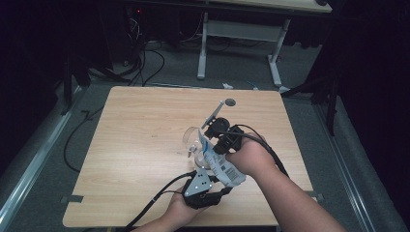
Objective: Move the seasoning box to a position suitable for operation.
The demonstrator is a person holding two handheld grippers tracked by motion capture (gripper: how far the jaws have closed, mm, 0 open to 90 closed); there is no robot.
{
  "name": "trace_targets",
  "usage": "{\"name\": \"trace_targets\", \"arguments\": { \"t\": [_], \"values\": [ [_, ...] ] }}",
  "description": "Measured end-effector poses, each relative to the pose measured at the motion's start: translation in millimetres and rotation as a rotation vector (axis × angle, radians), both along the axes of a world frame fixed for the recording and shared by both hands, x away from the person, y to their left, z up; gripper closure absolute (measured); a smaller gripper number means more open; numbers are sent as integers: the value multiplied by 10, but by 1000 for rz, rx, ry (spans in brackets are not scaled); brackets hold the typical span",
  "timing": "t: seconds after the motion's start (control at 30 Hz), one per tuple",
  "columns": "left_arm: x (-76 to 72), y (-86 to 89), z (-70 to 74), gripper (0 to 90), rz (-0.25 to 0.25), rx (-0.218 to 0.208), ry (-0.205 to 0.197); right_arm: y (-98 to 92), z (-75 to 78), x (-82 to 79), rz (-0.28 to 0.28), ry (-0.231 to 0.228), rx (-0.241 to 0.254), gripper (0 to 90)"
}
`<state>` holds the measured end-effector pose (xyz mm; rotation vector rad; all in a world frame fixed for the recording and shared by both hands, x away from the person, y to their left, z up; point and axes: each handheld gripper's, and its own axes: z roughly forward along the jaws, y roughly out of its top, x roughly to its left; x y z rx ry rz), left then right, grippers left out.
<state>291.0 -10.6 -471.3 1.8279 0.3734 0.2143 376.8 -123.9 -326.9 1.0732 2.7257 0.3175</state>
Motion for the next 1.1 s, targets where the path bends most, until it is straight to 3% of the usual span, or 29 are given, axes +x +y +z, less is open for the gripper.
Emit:
{"name": "trace_targets", "arguments": {
  "t": [1.1],
  "values": [
    [13, 17, 20, 591, -3, -5, 1, 49, -53, 19, 16, -8, -14, 900]
  ]
}}
